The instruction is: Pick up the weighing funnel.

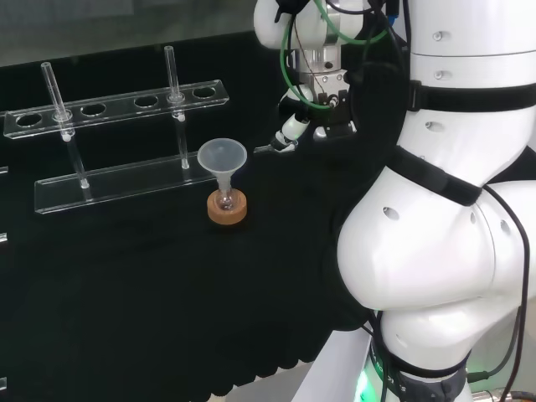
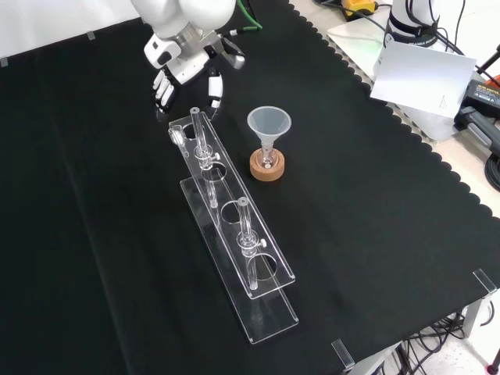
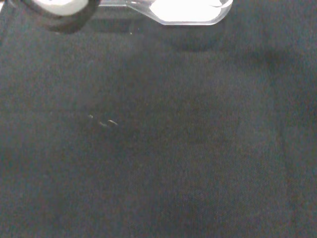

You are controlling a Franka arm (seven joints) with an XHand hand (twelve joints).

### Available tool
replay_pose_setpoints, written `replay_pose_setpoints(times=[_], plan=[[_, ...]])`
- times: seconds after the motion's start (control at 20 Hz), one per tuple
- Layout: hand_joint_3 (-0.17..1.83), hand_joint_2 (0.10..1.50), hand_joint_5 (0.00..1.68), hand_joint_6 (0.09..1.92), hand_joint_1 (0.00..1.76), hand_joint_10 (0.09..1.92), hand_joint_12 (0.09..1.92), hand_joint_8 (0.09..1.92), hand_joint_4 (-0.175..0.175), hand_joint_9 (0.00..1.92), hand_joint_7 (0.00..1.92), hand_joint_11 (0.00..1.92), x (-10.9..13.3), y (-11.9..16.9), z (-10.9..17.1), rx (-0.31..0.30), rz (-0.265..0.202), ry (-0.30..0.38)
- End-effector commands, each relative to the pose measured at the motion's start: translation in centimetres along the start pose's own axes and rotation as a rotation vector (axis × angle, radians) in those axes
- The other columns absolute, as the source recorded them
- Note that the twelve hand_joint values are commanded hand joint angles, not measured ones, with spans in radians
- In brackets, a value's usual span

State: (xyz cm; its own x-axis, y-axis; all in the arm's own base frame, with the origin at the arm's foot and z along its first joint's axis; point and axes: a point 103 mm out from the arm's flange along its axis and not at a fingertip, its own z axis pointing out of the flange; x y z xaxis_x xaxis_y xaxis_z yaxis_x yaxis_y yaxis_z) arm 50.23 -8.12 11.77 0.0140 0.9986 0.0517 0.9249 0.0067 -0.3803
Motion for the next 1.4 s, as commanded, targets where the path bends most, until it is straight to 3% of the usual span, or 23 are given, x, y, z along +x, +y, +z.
replay_pose_setpoints(times=[0.05, 1.05, 1.4], plan=[[0.39, 0.67, 0.54, 0.09, 0.85, 0.57, 1.33, 0.67, -0.025, 0.6, 0.34, 0.37, 0.1, 1.3, 0.8, 0.005, -0.006, -0.025], [0.54, 0.59, 0.59, 0.09, 0.94, 0.56, 1.31, 0.67, -0.01, 0.64, 0.39, 0.41, -0.4, 3.5, 2.2, -0.017, -0.031, -0.098], [0.56, 0.59, 0.65, 0.09, 0.95, 0.55, 1.31, 0.67, -0.002, 0.65, 0.41, 0.42, -0.3, 4.3, 2.6, 0.0, -0.023, -0.114]])
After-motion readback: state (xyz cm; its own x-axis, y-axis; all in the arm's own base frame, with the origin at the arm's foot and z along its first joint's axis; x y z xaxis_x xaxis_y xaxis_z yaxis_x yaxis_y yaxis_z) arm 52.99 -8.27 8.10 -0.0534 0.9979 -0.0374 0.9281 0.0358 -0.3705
